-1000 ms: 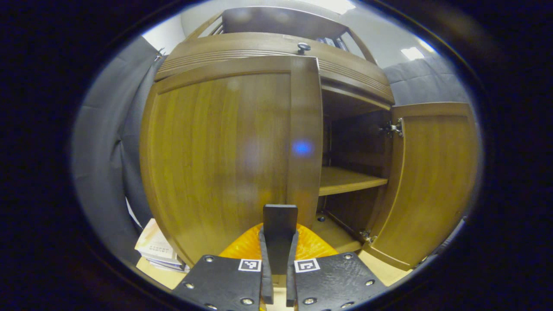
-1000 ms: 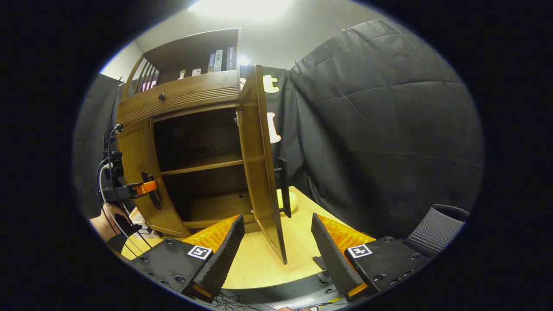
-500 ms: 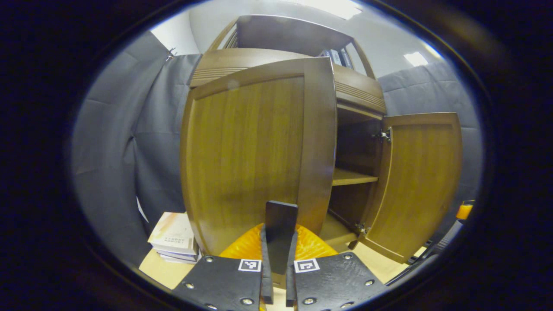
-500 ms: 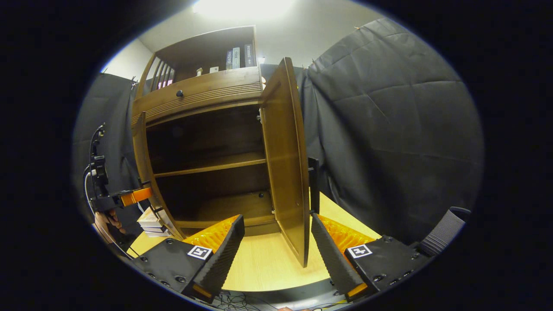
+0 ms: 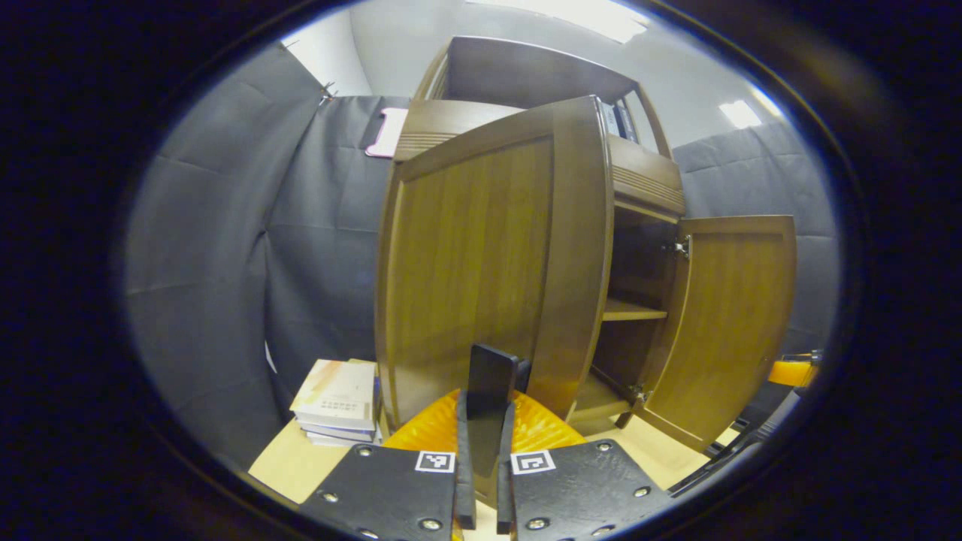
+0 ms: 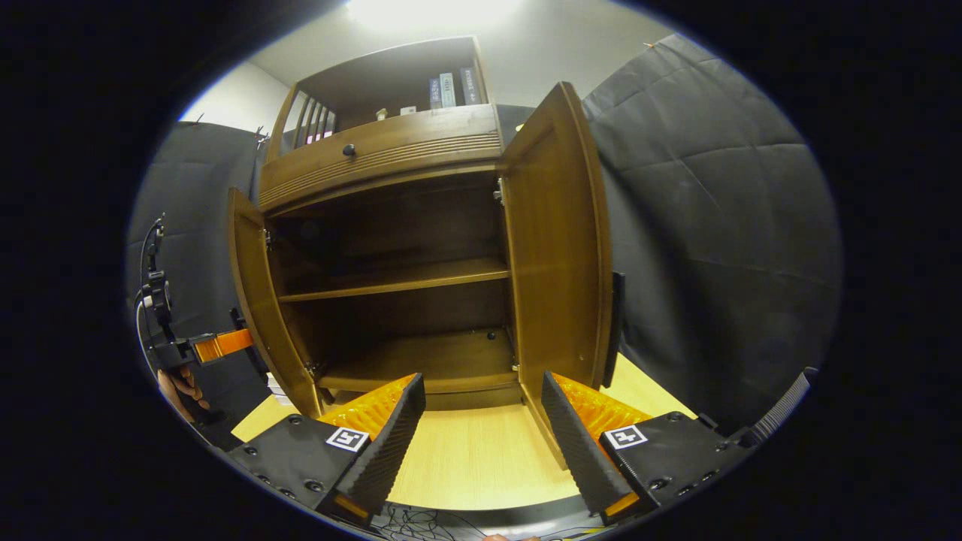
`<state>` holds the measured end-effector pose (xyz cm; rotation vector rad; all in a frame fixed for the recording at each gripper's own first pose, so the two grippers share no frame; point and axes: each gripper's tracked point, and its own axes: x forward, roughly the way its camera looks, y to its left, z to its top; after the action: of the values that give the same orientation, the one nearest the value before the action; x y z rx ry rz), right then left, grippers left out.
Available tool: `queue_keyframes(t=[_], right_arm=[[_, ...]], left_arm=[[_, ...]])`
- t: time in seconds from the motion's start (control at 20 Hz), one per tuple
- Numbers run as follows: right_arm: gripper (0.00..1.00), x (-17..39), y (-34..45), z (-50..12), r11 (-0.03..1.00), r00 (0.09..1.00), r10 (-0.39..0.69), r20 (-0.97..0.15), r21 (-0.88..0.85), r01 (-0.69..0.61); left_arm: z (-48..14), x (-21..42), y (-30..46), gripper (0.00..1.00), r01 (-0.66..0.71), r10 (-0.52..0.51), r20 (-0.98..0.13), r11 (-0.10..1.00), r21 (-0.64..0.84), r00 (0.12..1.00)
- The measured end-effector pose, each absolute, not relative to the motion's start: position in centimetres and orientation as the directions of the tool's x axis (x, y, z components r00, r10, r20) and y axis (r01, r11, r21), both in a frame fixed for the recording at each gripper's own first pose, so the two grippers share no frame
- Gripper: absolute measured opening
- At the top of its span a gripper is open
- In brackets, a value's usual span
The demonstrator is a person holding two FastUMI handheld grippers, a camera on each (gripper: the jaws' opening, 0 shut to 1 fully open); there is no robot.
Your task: Open the right door of the double-door shoe cabinet with the right hand, and open the left door with the left hand.
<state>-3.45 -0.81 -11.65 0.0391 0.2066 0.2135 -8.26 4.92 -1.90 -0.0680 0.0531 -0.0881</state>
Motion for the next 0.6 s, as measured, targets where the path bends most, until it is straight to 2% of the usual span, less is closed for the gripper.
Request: queue_keyframes(t=[0.05,0.15,0.25,0.35,0.4,0.45,0.5,0.6], right_arm=[[0.93,-3.4,-0.6,-11.7,0.974,0.953,0.226,-0.200,0.062,-0.218],[0.93,-2.9,0.8,-11.8,0.968,0.947,0.249,-0.203,0.065,-0.240],[0.93,-2.4,1.8,-11.7,0.963,0.942,0.269,-0.202,0.065,-0.261],[0.93,-2.1,2.5,-11.6,0.958,0.937,0.286,-0.202,0.062,-0.279],[0.93,-2.0,2.9,-11.5,0.956,0.935,0.293,-0.200,0.060,-0.286],[0.93,-1.9,3.1,-11.4,0.954,0.933,0.299,-0.199,0.057,-0.293],[0.98,-1.7,3.4,-11.3,0.952,0.932,0.305,-0.198,0.054,-0.300],[0.95,-1.4,3.9,-11.3,0.949,0.927,0.315,-0.202,0.045,-0.313]], left_arm=[[-1.9,-8.7,5.6,0.12,0.079,-0.083,-0.048,0.994,-0.071,0.995],[-1.9,-9.4,7.0,0.14,0.067,-0.071,-0.045,0.995,-0.078,0.996],[-2.0,-10.2,8.6,0.10,0.054,-0.058,-0.039,0.995,-0.088,0.998],[-1.9,-10.8,10.6,0.14,0.033,-0.037,-0.030,0.994,-0.107,0.999],[-1.8,-11.3,11.8,0.13,0.029,-0.032,-0.026,0.994,-0.110,0.999],[-1.4,-11.7,12.9,0.12,0.036,-0.038,-0.018,0.994,-0.100,0.999],[-0.8,-12.1,14.0,0.11,0.046,-0.047,-0.007,0.996,-0.081,0.999],[-1.1,-12.6,16.9,0.09,0.048,-0.049,-0.019,0.998,-0.029,0.999]])
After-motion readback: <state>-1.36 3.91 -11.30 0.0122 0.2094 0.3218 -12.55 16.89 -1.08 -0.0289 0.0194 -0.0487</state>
